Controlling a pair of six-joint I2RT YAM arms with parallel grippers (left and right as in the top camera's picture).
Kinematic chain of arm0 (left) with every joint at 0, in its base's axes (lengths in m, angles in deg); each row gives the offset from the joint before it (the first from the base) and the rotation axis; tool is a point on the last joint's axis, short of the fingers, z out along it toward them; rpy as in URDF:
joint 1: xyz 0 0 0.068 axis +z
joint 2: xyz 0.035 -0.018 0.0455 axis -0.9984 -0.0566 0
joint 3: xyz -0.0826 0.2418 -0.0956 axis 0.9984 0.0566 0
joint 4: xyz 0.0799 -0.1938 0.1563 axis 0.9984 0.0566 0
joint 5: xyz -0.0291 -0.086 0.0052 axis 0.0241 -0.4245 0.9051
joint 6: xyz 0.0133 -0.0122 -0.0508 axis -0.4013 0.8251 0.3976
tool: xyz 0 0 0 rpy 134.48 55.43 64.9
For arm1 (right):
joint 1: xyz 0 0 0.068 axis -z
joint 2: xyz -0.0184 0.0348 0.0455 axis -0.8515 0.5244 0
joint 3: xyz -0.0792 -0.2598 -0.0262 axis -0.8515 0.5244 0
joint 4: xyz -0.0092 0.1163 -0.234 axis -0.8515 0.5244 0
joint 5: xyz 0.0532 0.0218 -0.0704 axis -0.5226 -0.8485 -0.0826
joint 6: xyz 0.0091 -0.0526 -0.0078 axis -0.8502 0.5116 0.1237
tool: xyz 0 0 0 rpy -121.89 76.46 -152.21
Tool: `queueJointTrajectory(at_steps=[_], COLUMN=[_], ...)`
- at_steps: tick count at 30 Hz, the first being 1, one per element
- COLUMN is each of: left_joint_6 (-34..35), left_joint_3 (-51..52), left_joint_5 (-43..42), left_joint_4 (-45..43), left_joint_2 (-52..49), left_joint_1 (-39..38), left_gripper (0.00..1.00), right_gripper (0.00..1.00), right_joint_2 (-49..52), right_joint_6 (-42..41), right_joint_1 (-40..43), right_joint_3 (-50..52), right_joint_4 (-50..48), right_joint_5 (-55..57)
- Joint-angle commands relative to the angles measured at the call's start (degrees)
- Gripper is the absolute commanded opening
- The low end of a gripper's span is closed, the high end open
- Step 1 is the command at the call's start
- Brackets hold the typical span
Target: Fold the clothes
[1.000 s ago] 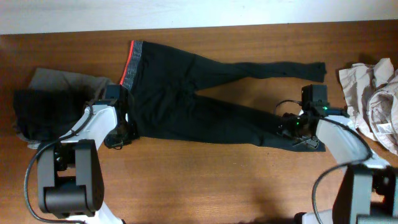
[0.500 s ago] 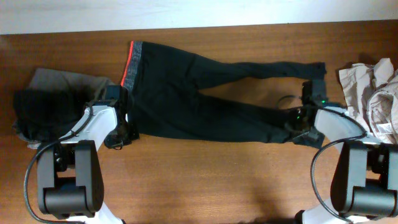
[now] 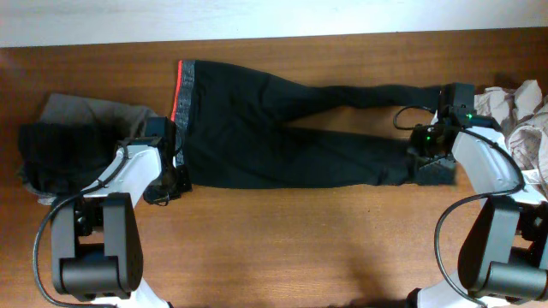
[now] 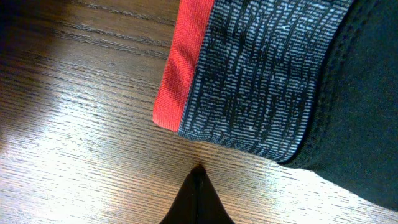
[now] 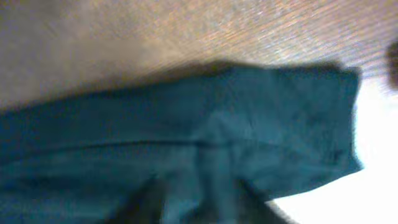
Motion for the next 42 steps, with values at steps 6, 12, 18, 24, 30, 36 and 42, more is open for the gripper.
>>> queueJointTrajectory(at_steps=[6,12,18,24,30,36,42], left_joint_6=[0.5,-1.9,-1.9,-2.2,-9.9,-16.1,-20.0], left_joint_3=[3.0,0.6,-5.2,-5.9,-5.8,-5.8,-5.8], left_joint_5=[2.5,2.5,-1.0,-5.1,-7.7,-7.7,-8.8], left_joint_4=[-1.0,-0.5,1.0,-7.7,-15.3,-19.7,-24.7], left_joint_2=[-3.5,-1.6,7.1,12.1,10.4,6.0,-1.7], left_joint_1=[0.9,0.7,0.7,0.6,-1.6,-4.0,-4.5], left_gripper=[0.00,0.00,0.06,0.32,0.43,0.49,0.48], right_gripper=[0.74,0.78,0.79,0.79,0.79,0.78,0.75], right_joint_2=[-0.3,-0.2,-0.2,0.9,5.9,13.6,24.0], right_joint_6=[-3.5,-0.3,-0.2,-8.6,-21.4,-33.6,-36.6], right_joint_1=[0.4,1.8,1.9,1.9,2.5,3.4,3.7], right_joint_3=[-0.9,-1.0,-4.1,-6.3,-6.6,-9.2,-20.3], right_joint_4=[2.9,-2.4,-8.4,-16.3,-21.5,-26.6,-25.7], right_joint_5=[9.8,-6.8,-19.7,-17.0,-16.1,-24.0,-28.5])
